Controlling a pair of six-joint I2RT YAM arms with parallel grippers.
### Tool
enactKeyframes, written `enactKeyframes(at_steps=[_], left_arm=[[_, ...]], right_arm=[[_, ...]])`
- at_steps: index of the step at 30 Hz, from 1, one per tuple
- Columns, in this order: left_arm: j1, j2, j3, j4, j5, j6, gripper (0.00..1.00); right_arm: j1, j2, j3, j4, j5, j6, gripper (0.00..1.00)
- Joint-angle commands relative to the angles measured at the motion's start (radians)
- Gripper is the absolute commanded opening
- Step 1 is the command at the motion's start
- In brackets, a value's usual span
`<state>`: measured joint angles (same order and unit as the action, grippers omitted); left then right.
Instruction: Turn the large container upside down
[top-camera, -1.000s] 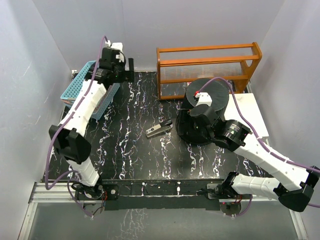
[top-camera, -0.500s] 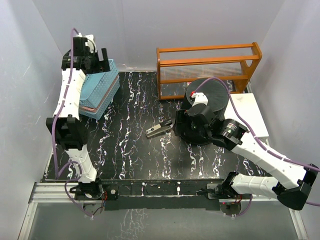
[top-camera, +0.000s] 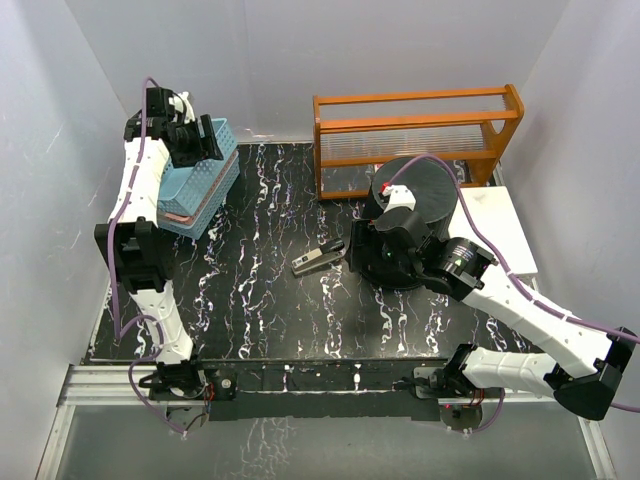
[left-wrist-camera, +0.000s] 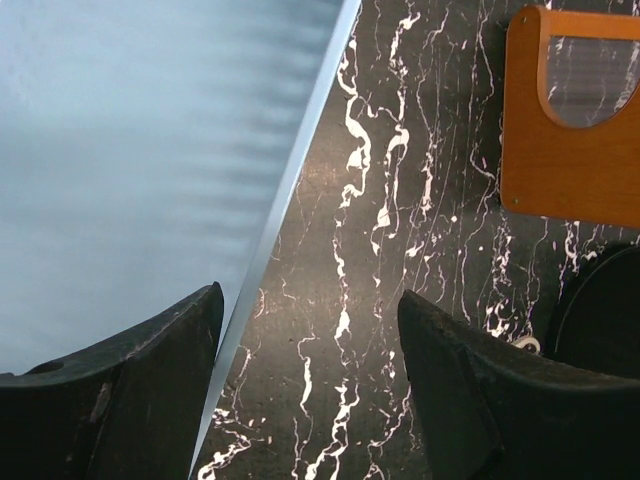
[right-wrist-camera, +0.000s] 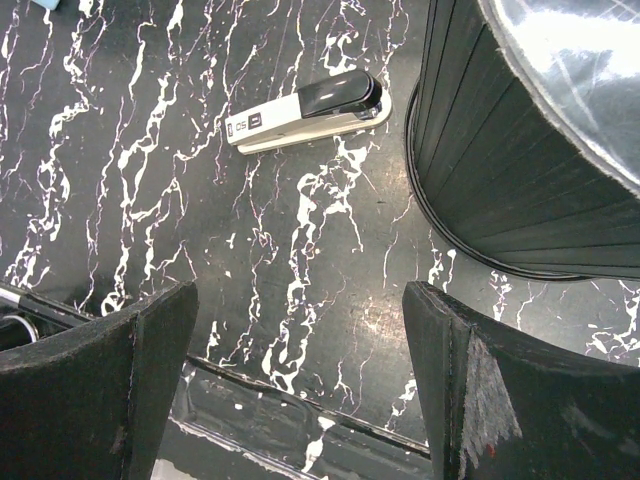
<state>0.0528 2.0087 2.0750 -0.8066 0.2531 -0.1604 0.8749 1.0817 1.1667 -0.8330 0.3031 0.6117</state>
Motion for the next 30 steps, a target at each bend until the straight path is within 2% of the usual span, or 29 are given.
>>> enactKeyframes(at_steps=[1,12,18,30], left_arm=[[-0.001,-0.016,0.045,-0.061,0.008,0.022,0.66],[0.0,-0.009,0.018,-0.086,-0.01,0.04,0.57],[0.001,0.015,0.007,-0.097,-0.047,0.071,0.46],[0.0,-0.008,-0.061,-0.014,-0.057,0.082,0.47]], right_arm=[[-0.002,-0.002,-0.003,0.059,0.001,0.014,0.82],[-0.002,0.025,0.005,0.064,-0.025,0.018,0.82],[-0.002,0.001,-0.02,0.065,-0.021,0.035,0.82],[-0.002,0.025,-0.009,0.063,-0.027,0.037,0.82]])
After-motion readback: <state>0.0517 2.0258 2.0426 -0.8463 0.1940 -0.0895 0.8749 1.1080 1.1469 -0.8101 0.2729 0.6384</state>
